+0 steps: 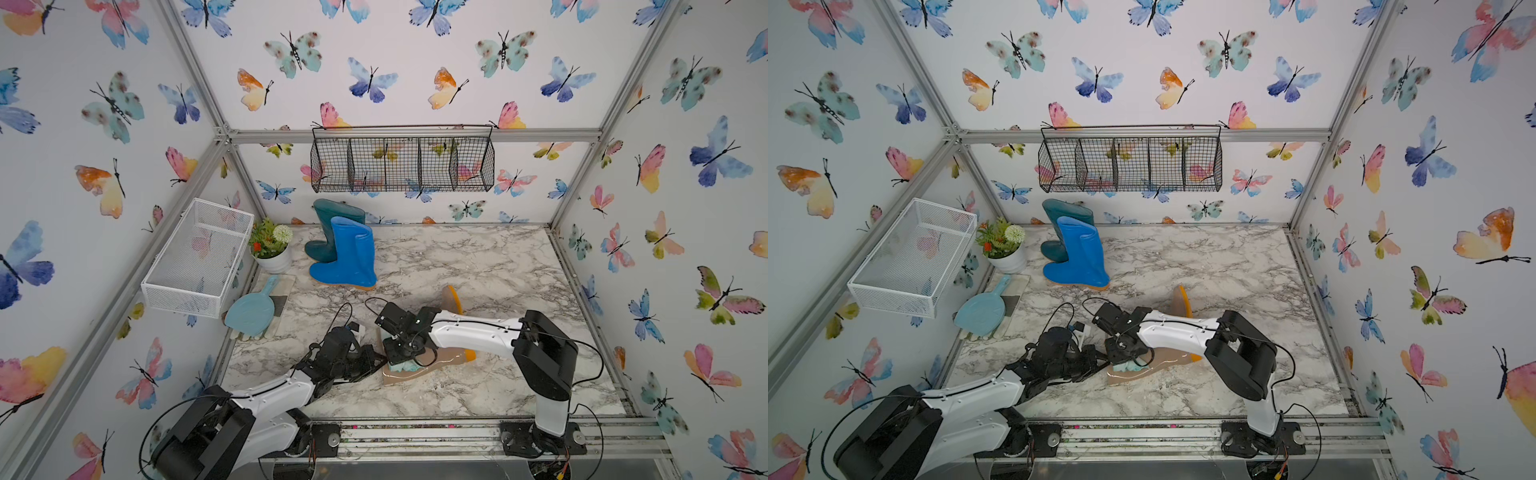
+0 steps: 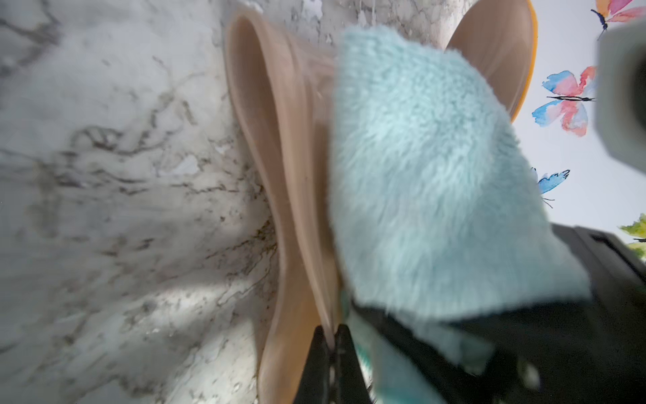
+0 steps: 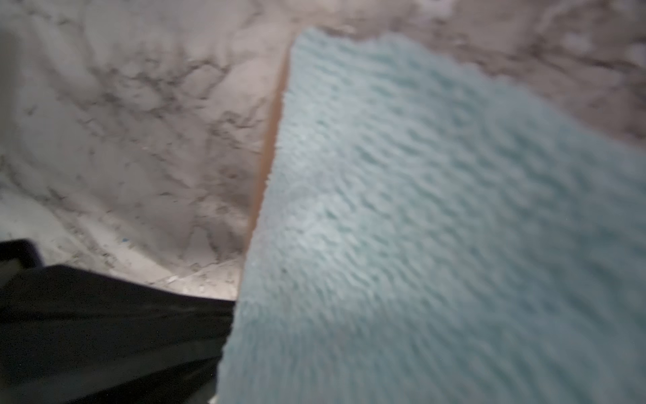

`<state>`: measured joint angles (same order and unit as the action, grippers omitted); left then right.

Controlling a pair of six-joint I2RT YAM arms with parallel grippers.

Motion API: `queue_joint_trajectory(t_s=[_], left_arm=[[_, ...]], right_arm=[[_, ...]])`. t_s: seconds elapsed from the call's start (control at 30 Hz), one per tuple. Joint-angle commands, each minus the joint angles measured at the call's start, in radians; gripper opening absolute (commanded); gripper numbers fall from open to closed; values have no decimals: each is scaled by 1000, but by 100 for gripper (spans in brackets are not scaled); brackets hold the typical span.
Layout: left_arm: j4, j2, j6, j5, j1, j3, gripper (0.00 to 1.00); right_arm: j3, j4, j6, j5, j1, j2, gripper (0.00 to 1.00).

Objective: Wipe the rubber boots with a cloth
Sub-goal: Wipe the dirt off the rubber boot.

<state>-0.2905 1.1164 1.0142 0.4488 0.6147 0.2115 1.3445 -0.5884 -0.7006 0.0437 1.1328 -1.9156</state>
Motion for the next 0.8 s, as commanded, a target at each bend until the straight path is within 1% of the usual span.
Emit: queue_joint_trajectory(t_s=[0.0, 0.17, 0.23, 0.27, 0.3, 0.37, 0.47, 0.57, 0.63, 0.67, 0.7, 0.77], left_arm=[[-1, -28, 11, -14, 0, -23, 0], [-9, -63, 29, -23, -3, -38, 0], [-4, -61, 17, -22, -6, -25, 0], [-8, -56, 14, -21, -7, -19, 0], [-14, -47, 13, -20, -6, -17, 0], [-36, -32, 20, -16, -4, -16, 0], [-58, -17, 25, -14, -4, -17, 0], [-52, -4, 17, -14, -6, -2, 0], [-39, 3, 7, -12, -6, 16, 0], [-31, 2, 3, -12, -4, 20, 0], [-30, 1, 3, -12, -3, 20, 0], [-31, -7, 9, -12, -4, 11, 0]], right_arm=[[-87, -76, 5, -54, -28, 60, 1], [-395, -28, -41, -23, -229, 302, 1], [-454, -1, -35, -45, -262, 368, 1], [-457, 6, -32, -50, -262, 380, 1], [-444, 7, -30, -27, -261, 372, 1], [-392, -2, -44, 11, -244, 322, 1], [-287, 42, -60, 7, -133, 233, 1], [-140, 13, -17, 2, -43, 123, 1], [-104, -47, 2, -25, -34, 89, 1], [-118, -63, -1, -53, -41, 100, 1], [-141, -71, -2, -74, -55, 122, 1], [-235, -72, -18, -71, -127, 204, 1]])
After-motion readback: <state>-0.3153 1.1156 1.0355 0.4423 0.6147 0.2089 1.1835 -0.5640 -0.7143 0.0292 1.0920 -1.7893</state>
